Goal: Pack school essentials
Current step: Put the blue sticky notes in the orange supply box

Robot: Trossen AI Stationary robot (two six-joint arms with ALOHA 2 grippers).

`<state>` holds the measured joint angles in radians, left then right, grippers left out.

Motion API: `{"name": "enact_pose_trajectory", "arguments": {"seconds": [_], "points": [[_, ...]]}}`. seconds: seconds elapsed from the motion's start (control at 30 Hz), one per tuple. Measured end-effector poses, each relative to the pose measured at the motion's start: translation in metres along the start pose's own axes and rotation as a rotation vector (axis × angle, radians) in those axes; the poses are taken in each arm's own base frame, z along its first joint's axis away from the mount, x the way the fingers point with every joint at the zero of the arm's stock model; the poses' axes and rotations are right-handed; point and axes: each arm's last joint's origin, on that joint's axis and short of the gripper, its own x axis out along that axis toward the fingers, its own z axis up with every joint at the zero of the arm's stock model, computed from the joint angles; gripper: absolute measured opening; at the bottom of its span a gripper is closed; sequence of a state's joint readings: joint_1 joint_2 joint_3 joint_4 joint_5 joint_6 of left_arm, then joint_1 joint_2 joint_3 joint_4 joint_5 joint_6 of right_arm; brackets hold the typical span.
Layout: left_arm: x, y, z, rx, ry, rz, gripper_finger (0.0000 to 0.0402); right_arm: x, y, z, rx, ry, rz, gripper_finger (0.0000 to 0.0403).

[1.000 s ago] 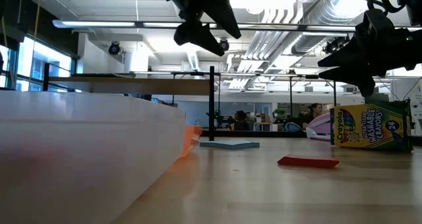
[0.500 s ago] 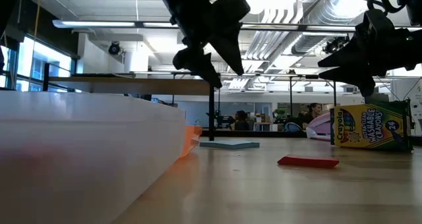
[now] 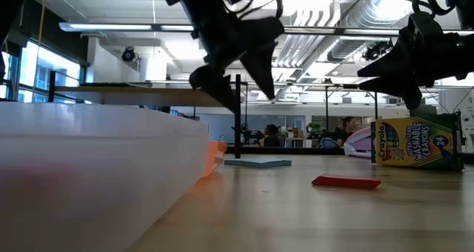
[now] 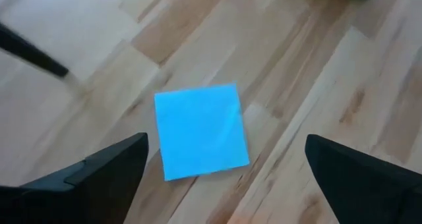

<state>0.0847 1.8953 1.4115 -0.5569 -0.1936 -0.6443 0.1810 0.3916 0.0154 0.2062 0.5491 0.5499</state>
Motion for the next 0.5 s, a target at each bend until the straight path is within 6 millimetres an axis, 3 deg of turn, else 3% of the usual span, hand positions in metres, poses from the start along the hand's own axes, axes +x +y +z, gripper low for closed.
{"name": "enact_pose_trajectory", "arguments": {"seconds": [0.17,0.5], "points": [[0.016,0.000,-0.005,-0.026,0.033,0.021,0.0400,0.000,0.000,0.000,0.000,0.001,0.000,0.0154],[0.021,0.001,-0.004,-0.014,-0.016,0.068,0.0400,0.000,0.000,-0.001,-0.004,0.006,-0.003,0.0154]]}}
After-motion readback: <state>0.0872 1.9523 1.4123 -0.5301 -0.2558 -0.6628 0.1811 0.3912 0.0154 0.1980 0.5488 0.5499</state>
